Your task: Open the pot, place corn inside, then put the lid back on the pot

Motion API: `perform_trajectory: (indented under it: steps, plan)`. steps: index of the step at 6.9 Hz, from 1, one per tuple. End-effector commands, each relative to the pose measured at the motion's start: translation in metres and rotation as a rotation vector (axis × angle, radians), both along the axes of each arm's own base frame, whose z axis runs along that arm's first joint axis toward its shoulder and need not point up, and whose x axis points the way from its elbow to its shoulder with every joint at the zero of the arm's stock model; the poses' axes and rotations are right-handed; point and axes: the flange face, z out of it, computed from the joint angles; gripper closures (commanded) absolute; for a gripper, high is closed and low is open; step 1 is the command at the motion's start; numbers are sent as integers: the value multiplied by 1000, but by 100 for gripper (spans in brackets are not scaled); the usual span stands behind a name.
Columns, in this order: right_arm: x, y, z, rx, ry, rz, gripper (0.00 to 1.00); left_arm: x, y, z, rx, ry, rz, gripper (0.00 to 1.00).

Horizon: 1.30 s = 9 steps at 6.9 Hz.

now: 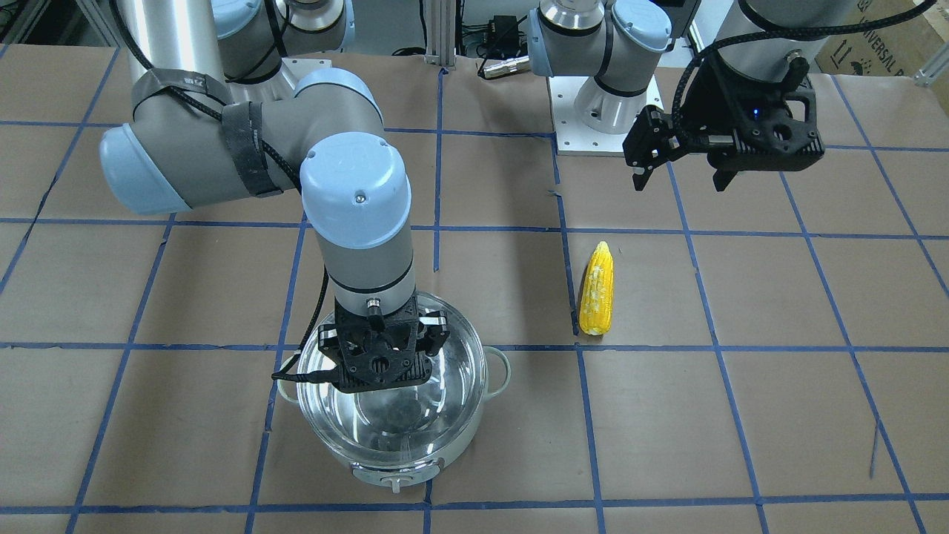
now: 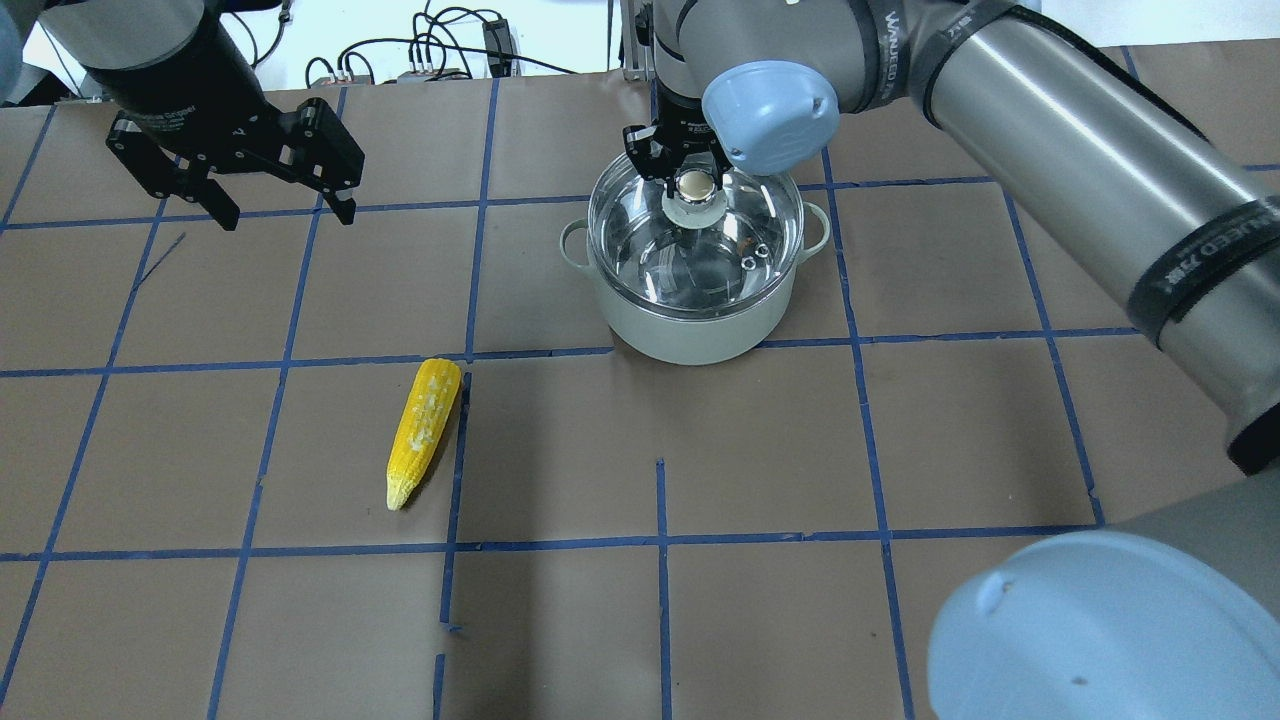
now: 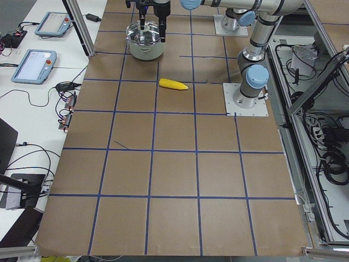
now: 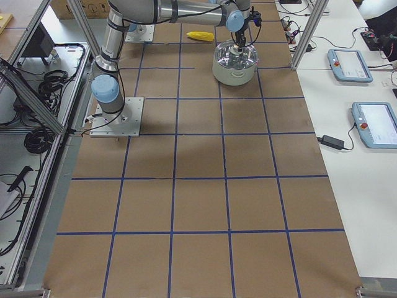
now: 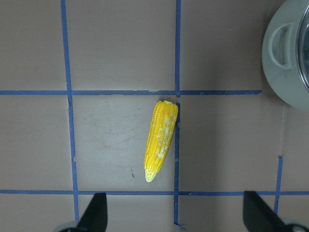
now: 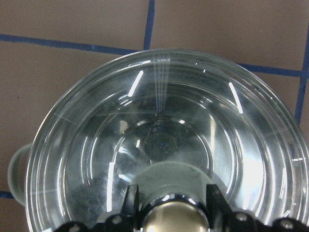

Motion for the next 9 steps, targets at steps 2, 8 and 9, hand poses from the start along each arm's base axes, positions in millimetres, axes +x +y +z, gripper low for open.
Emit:
perform_trajectory:
  steps: [2,8,9]
  plan:
    - [-44,-6,103,28,32,30,94,0,1,-1,5,1,0,0]
    - [-233,-8,157,77,-24,-64,94,5,9,-198,101,55,-206,0]
    - [-256,-11,151,88,-29,-100,94,5,21,-242,56,43,-210,0]
